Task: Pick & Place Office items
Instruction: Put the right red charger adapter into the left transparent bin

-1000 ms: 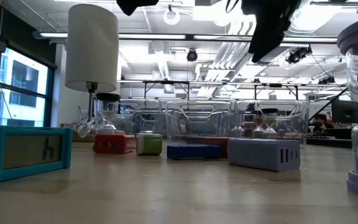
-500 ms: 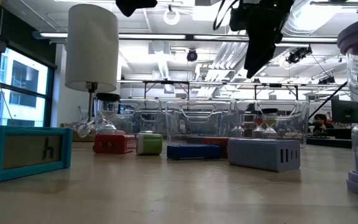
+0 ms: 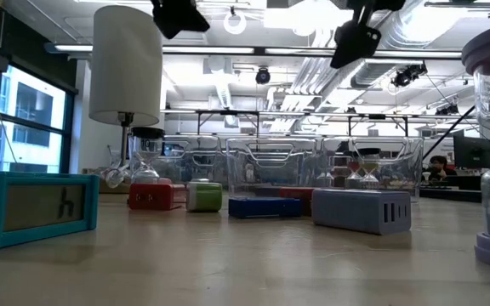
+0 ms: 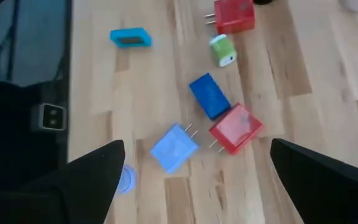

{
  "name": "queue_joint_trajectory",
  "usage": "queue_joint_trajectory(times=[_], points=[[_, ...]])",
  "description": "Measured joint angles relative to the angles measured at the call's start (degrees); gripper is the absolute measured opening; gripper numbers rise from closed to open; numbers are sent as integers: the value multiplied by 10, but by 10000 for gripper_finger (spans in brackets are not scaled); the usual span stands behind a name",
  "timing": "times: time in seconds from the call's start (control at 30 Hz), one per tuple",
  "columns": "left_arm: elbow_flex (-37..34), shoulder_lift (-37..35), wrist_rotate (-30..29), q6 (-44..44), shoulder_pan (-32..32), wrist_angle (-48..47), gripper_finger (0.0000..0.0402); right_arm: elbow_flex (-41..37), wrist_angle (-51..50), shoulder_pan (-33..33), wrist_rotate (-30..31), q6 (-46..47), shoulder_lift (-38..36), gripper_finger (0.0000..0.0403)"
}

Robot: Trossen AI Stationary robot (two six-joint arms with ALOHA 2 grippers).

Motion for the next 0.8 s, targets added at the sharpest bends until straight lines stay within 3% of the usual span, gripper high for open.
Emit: queue_joint_trajectory(times=[0.3, 0.53, 0.8], points=[[0, 13, 0, -60, -36, 16, 340, 0, 40, 29, 140, 40, 0, 393], [0, 10, -1, -47, -70, -10, 340, 0, 129, 32, 143, 4, 0, 393], [0, 10, -8, -5, -88, -33, 340, 1, 99, 28, 178, 39, 33, 393]])
